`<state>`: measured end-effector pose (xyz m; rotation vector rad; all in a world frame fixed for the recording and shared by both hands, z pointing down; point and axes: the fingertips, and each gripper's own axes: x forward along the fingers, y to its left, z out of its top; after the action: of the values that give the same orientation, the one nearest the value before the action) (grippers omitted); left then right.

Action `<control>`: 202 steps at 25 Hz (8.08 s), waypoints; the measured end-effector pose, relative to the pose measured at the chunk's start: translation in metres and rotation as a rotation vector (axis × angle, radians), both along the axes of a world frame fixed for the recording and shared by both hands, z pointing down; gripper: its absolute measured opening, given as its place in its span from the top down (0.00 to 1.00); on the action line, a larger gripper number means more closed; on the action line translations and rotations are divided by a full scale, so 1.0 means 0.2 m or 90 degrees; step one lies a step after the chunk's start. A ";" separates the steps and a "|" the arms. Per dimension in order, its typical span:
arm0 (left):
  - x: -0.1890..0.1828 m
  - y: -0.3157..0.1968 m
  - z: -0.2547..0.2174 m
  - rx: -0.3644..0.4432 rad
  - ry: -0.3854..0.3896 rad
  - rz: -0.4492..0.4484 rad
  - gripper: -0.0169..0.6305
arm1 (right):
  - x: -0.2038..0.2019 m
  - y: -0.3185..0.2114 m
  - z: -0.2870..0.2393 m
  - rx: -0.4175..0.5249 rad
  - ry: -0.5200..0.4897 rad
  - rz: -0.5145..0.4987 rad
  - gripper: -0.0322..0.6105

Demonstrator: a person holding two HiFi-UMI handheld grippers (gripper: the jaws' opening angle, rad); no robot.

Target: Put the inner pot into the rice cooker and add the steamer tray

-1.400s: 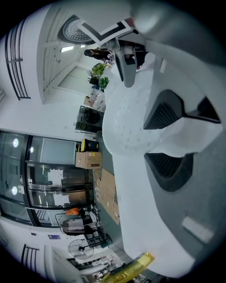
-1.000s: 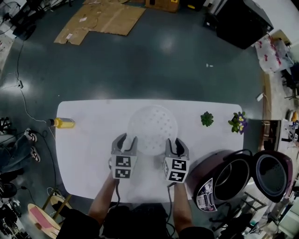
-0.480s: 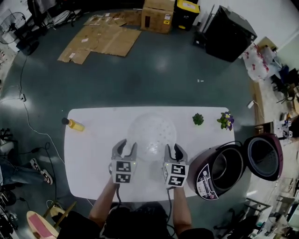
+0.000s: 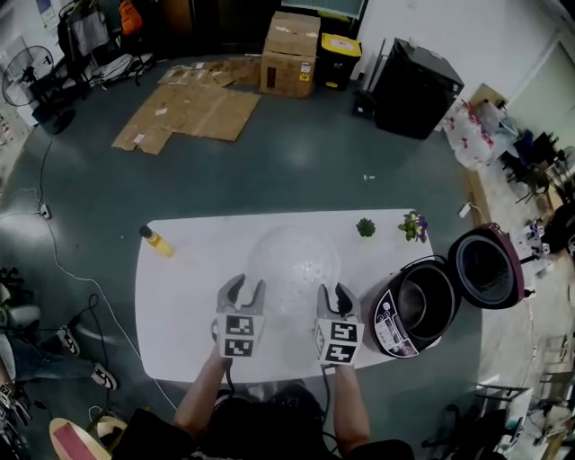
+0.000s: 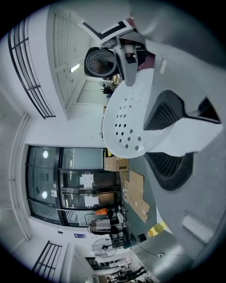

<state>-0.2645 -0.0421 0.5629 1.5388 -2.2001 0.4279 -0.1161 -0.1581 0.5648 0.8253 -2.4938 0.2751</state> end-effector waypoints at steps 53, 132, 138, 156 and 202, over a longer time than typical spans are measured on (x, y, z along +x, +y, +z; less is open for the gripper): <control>1.36 -0.66 -0.43 0.106 -0.041 0.328 0.73 | 1.56 -0.20 -0.45 0.111 -0.041 0.331 0.74; 1.73 -1.50 0.22 -0.165 -0.095 0.573 0.61 | 1.91 -0.71 0.18 -0.116 0.020 0.523 0.64; 1.73 -1.50 0.14 -0.141 -0.093 0.561 0.61 | 1.91 -0.71 0.11 -0.090 0.008 0.516 0.64; 1.68 -1.25 -0.32 0.006 -0.092 0.480 0.67 | 1.86 -0.53 -0.33 0.042 -0.025 0.427 0.64; 0.20 1.07 -0.73 0.133 -0.172 -0.055 0.91 | -0.02 1.13 -0.73 0.160 -0.179 -0.172 0.89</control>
<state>-0.2253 0.1723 0.4170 1.5607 -2.5801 0.4108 -0.1207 0.0673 0.4179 0.5614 -2.9085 -0.0214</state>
